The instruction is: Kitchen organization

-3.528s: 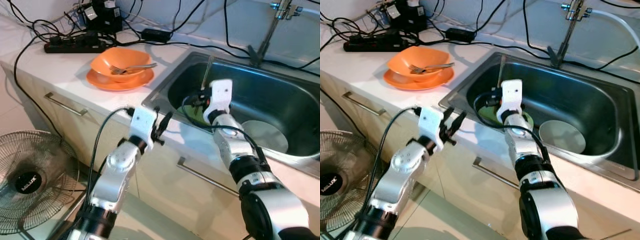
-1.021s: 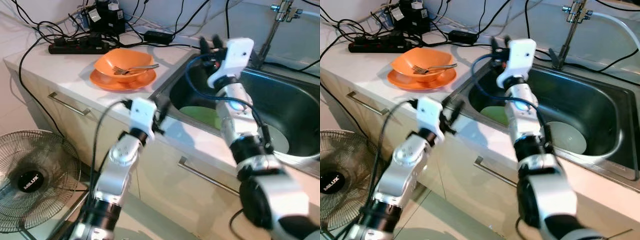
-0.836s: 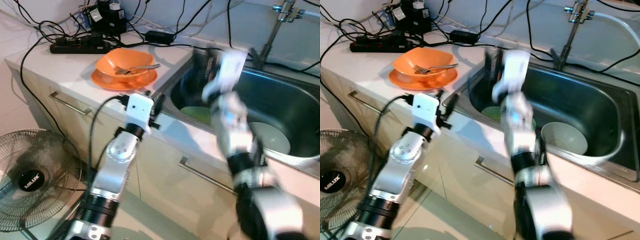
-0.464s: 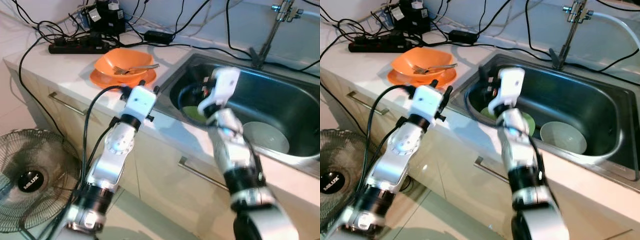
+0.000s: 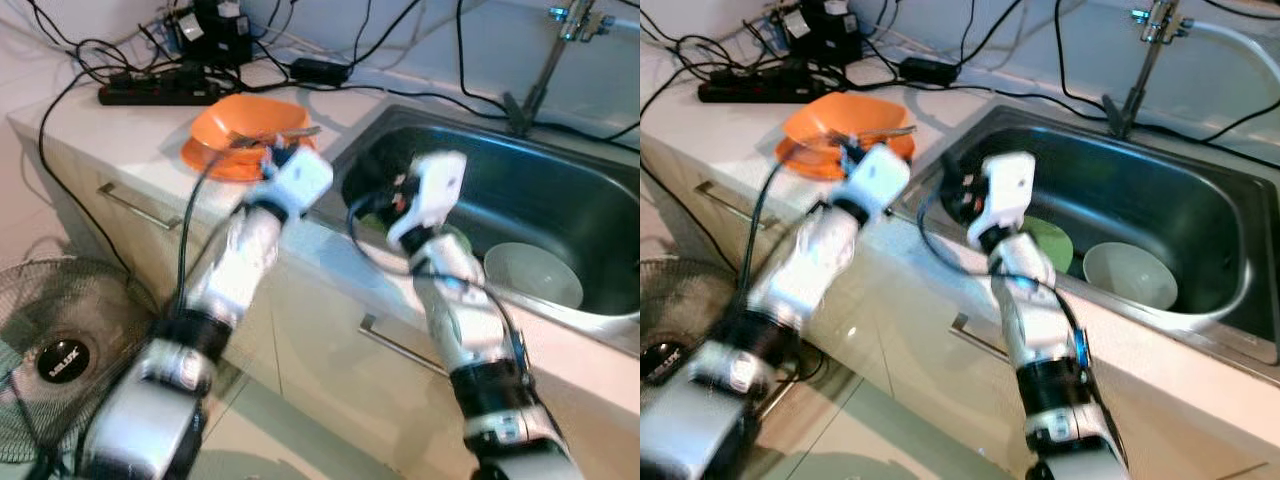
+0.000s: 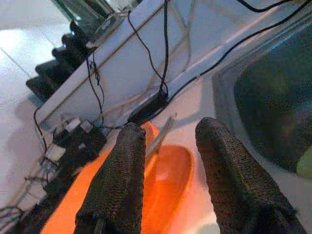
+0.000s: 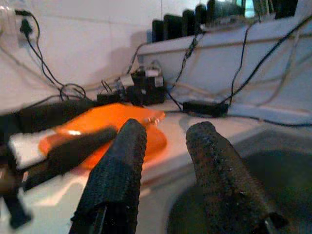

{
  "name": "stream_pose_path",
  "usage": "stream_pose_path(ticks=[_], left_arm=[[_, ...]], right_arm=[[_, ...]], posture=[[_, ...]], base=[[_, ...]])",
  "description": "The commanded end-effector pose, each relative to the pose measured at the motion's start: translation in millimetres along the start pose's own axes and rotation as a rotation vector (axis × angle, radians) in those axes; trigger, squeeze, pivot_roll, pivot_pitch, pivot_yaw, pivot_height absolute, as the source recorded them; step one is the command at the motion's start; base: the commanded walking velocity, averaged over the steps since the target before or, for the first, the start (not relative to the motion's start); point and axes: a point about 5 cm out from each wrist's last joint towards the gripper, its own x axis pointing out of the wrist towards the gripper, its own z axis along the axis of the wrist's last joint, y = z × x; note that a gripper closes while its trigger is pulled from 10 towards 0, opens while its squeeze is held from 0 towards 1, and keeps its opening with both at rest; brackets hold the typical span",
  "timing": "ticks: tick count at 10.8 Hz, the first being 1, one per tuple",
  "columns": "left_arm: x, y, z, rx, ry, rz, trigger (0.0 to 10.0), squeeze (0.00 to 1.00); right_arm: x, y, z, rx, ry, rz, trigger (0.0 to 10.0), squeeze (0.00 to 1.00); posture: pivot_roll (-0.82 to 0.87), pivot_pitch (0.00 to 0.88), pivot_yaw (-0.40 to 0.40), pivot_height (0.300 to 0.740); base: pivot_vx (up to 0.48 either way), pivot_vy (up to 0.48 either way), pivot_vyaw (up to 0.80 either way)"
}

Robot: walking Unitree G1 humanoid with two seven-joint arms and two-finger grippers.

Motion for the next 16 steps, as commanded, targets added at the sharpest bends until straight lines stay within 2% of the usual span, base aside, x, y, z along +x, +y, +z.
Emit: stream_pose_path(ticks=[1,3,5,7,8,10,16], left_arm=[[2.8,-0.5,-2.2,0.016,0.007,-0.002,10.0,0.0],[9.5,4.1,-1.6,0.043,0.008,0.008,10.0,0.0],[15.8,8.5,-3.1,0.101,0.019,-0.008,10.0,0.0],[17.4,13.1,-5.5,0.137,0.028,-0.009,10.0,0.0],[19.3,16.5,-5.4,0.149,0.033,-0.015,10.0,0.0],[22.9,20.8,-4.2,0.184,0.04,-0.028,10.0,0.0],[29.5,26.8,-0.8,0.209,0.061,-0.028,10.0,0.0]], right_arm=[[-1.8,-0.1,5.3,-0.021,-0.008,0.006,10.0,0.0],[-10.1,-2.4,2.8,-0.04,0.018,0.002,10.0,0.0],[-25.2,-11.8,1.8,-0.066,0.05,-0.023,10.0,0.0],[-33.4,-19.4,-0.8,-0.092,0.077,-0.034,10.0,0.0],[-41.0,-32.4,-2.8,-0.121,0.105,-0.07,10.0,0.0],[-46.5,-47.8,1.5,-0.152,0.109,-0.134,10.0,0.0],[-62.4,-40.9,11.9,-0.139,0.099,-0.162,10.0,0.0]], posture=[[0.1,0.1,0.024,0.74],[0.1,0.114,0.025,0.74],[0.09,0.139,0.02,0.74],[0.09,0.15,0.018,0.74],[0.08,0.161,0.018,0.74],[0.07,0.182,0.027,0.74],[0.03,0.24,0.045,0.74]], base=[[0.0,0.0,0.0],[0.0,0.0,0.0],[0.0,0.0,0.0],[0.0,0.0,0.0],[0.0,0.0,0.0],[0.0,0.0,0.0],[0.0,0.0,0.0]])
